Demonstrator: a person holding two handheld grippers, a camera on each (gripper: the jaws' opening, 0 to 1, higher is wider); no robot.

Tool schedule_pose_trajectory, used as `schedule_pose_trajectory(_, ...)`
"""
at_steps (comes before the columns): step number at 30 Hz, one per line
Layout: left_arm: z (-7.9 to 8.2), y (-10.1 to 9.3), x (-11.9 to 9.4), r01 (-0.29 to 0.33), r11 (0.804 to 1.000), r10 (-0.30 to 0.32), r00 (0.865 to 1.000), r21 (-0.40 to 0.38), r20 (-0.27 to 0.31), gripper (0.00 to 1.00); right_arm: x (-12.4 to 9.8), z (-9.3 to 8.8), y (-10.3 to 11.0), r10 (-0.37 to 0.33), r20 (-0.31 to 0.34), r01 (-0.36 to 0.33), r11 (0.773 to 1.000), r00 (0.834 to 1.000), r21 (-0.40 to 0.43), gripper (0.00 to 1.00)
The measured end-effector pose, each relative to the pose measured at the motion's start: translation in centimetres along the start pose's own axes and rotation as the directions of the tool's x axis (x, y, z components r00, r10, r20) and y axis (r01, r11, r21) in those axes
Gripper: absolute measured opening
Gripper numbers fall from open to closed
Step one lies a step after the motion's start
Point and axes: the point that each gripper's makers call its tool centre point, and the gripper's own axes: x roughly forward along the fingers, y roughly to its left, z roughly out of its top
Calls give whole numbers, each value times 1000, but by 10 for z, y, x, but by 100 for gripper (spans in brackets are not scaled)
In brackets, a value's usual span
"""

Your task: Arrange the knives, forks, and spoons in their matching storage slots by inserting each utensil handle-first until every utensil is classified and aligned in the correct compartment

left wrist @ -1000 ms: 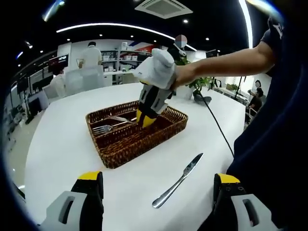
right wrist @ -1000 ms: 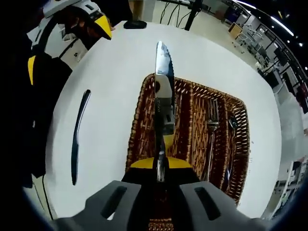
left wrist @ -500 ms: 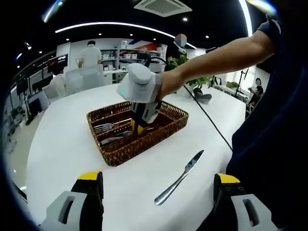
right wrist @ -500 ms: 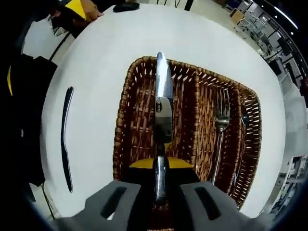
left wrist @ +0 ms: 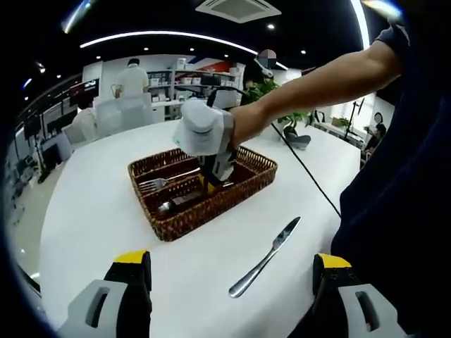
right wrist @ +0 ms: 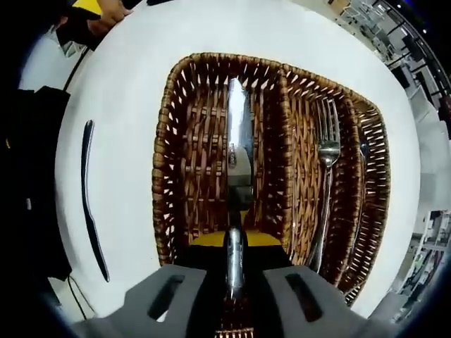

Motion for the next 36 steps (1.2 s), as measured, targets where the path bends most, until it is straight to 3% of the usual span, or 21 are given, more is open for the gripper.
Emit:
schedule_pose_trajectory(7, -4, 1, 0, -1, 1000, 2, 1000, 10, -22, 100, 0, 1, 0, -2, 18, 1, 999, 1000, 44, 6)
schedule_pose_trajectory(18, -4, -4, 2, 9, 1000, -8, 999, 19, -35, 99, -2, -2, 0, -16, 57, 14, 999, 998, 37, 7)
schedule_pose_trajectory(23, -5, -4, 3, 9, 1000, -8, 999, 25, -46, 99, -15, -2, -2, -45, 122, 34, 996, 992, 87, 10)
schedule_pose_trajectory(26, -4, -5, 5, 13, 1000, -12, 999, 22, -48, 99, -30, 2, -9, -116, 209, 86, 985, 971, 146, 12)
schedule_pose_trajectory(29, -1, -4, 7, 17, 1000, -16, 999, 23, -52, 99, -42, -2, -8, -146, 264, 81, 967, 953, 242, 17)
schedule_pose_trajectory(36, 6, 0, 13, 18, 1000, -17, 998, 16, -54, 99, -66, -12, -5, -242, 346, 92, 913, 907, 397, 32)
